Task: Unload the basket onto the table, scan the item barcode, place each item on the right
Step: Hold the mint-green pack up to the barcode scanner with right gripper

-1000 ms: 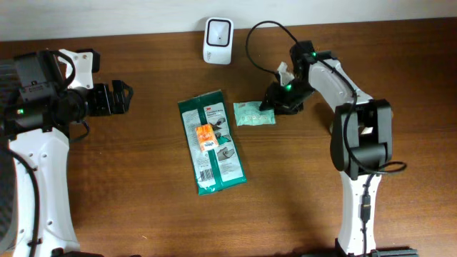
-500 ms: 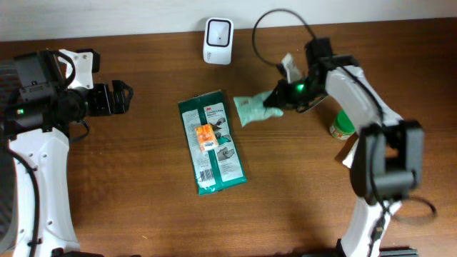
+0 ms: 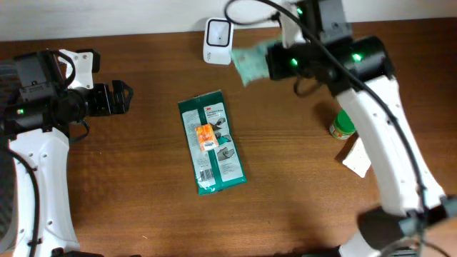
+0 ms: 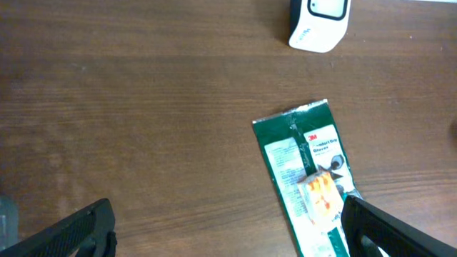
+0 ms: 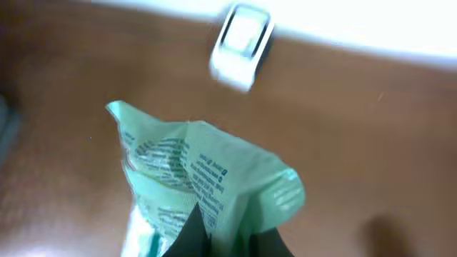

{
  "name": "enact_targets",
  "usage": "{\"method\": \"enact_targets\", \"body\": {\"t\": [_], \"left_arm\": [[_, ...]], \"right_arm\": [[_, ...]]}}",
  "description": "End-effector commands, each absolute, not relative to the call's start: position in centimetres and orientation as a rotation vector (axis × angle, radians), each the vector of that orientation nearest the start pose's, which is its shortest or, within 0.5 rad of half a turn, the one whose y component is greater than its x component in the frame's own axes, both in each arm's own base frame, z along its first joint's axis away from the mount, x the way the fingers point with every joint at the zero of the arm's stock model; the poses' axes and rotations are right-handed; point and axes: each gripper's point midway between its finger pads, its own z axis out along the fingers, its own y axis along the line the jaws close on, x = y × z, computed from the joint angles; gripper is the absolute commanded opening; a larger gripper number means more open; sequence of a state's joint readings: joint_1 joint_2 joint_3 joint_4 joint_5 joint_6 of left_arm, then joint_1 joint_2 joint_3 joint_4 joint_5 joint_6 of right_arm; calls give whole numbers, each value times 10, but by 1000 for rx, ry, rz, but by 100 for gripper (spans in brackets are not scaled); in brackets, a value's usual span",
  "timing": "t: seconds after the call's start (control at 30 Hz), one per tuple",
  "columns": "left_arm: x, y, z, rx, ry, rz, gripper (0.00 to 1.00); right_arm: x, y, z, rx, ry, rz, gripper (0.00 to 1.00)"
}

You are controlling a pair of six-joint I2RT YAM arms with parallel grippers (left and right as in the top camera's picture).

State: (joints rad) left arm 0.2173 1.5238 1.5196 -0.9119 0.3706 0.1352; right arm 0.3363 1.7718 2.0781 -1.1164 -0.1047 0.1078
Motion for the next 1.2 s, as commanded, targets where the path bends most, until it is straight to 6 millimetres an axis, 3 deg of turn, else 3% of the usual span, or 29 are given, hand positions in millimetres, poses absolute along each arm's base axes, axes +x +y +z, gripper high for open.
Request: {"method": "enact_targets", "body": {"t": [0.0, 0.07, 0.17, 0.33, 0.4, 0.47, 0.53, 0.73, 0.8, 0.9, 1.07, 1.17], "left_arm": [[399, 23, 259, 79, 2399, -306, 99], [399, 23, 259, 79, 2399, -306, 99], [399, 23, 259, 79, 2399, -306, 99], [399, 23, 259, 79, 2400, -306, 99], [399, 23, 259, 79, 2399, -306, 99], [399, 23, 259, 79, 2399, -306, 99], [399, 23, 259, 79, 2399, -306, 99], [399, 23, 259, 79, 2399, -306, 99], [399, 23, 259, 79, 2399, -306, 99], [399, 23, 259, 79, 2399, -306, 99], [399, 23, 259, 79, 2399, -306, 99], [399, 23, 259, 79, 2400, -306, 99]], "right_arm": [[494, 171, 325, -331, 2217, -128, 4], [545, 192, 319, -418, 2025, -401, 4], [603, 224, 293, -594, 1820, -587, 4], [652, 249, 253, -751, 1579, -794, 4], [659, 256, 220, -809, 1583, -808, 4], [662, 257, 191, -858, 1606, -827, 4], [663, 257, 182, -908, 1598, -862, 4], [663, 247, 191, -875, 1593, -954, 4], [661, 247, 202, -860, 1584, -951, 4], [655, 245, 241, -780, 1568, -906, 4], [621, 249, 289, -645, 1710, -556, 4], [572, 265, 310, -599, 1872, -138, 4]]}}
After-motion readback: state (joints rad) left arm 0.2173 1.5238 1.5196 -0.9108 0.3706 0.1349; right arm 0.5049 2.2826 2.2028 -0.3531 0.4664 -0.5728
